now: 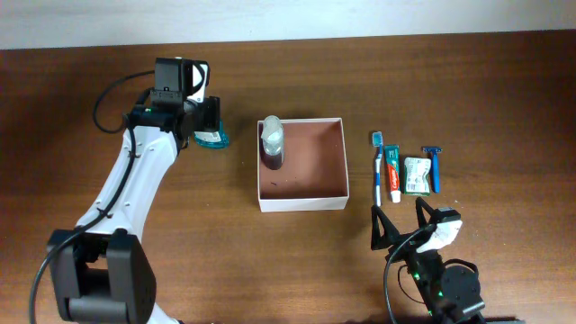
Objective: Pack container
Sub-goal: 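Move left gripper to the Listerine bottle and grasp its cap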
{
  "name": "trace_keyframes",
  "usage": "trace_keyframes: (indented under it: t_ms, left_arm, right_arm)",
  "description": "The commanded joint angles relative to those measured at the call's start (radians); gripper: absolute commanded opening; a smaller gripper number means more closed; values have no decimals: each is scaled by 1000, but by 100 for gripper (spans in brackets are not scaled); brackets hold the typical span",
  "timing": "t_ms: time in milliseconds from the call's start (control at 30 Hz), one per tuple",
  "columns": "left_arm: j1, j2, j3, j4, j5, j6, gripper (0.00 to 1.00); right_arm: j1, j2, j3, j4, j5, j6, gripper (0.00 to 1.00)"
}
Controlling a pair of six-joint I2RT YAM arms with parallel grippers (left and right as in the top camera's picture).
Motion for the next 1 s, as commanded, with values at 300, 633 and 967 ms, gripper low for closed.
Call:
trace_keyframes:
  t_ms: [300,633,967]
  left_arm:
    - [8,12,6,5,4,11,43]
    - [8,12,6,5,4,11,28]
    - [8,-6,6,1,3,11,13]
  right_arm:
    - [-6,-8,-9,1,16,-2,98]
    - [-6,-8,-9,1,16,-2,98]
    - [-6,-8,-9,1,16,-2,98]
